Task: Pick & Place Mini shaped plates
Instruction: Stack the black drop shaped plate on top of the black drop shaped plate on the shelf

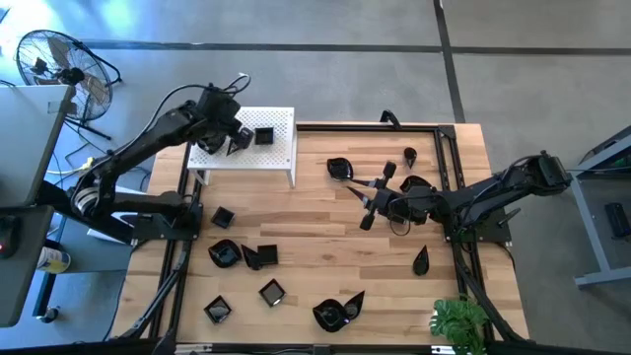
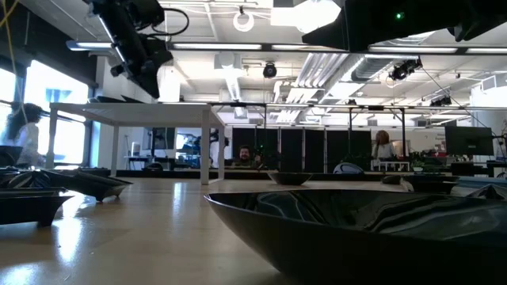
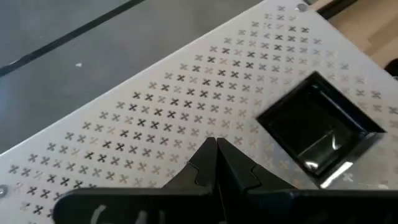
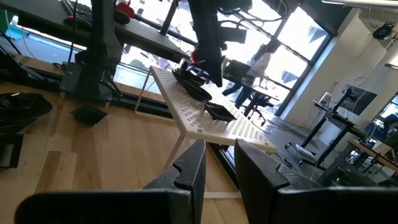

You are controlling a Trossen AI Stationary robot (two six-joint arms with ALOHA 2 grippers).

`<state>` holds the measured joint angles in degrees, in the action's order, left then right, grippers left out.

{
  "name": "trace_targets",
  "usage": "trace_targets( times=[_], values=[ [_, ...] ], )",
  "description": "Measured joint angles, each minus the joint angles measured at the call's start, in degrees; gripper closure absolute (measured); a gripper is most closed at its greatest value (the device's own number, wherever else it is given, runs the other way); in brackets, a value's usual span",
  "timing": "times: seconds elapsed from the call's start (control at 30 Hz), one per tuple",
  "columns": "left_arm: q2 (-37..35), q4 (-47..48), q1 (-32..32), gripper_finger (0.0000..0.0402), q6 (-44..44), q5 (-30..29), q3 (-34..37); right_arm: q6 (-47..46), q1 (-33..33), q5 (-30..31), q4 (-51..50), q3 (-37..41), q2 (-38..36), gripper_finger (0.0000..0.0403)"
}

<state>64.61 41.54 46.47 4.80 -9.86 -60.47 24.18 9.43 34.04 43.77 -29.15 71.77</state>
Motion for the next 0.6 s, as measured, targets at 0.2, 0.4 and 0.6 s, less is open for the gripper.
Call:
trace_targets(
  times=[0.2,0.4,0.6],
  values=[
    [0.12,2.17,0.03,0.0401,0.02,-0.97,-0.02,-0.02,0.00,0.00,0.19,0.00,0.00,0.0329],
    [0.19,2.33,0.01,0.0401,0.02,-1.06,-0.03,-0.13,0.00,-0.01,0.17,0.00,0.00,0.0329],
    [0.08,-1.19,0.01,0.0401,1.54,-0.72,4.80,-0.15,0.00,0.00,-0.22,0.00,0.00,0.0329]
  ],
)
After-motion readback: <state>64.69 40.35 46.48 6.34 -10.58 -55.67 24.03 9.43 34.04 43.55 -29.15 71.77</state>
